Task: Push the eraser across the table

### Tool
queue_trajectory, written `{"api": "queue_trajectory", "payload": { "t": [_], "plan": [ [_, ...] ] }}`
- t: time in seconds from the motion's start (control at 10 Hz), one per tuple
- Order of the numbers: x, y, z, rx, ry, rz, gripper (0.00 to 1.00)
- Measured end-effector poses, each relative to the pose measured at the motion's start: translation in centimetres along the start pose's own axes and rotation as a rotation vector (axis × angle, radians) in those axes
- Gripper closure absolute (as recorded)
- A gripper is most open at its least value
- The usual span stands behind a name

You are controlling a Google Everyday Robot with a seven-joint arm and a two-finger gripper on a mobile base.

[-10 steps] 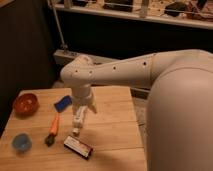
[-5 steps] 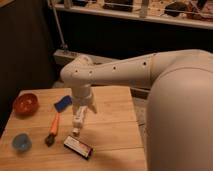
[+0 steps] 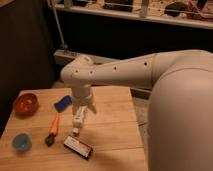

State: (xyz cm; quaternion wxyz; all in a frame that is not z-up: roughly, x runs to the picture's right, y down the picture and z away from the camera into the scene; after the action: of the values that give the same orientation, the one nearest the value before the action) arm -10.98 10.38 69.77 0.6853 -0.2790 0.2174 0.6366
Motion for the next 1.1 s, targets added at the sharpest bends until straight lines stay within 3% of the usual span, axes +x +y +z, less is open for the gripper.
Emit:
{"api": "queue_trajectory", "payload": {
  "t": [0.3, 0.6, 0.9, 1.1],
  "plan": [
    [1.5, 0.1, -1.1, -0.012, -0.016, -0.059, 0.35],
    [3.4, -1.0, -1.4, 0.03, -0.032, -0.103, 0.35],
    [4.6, -2.4, 0.2, 0.083, -0.022, -0.134, 0.35],
    [5.6, -2.9, 1.9, 0.092, -0.009, -0.141, 0.46]
  ]
}}
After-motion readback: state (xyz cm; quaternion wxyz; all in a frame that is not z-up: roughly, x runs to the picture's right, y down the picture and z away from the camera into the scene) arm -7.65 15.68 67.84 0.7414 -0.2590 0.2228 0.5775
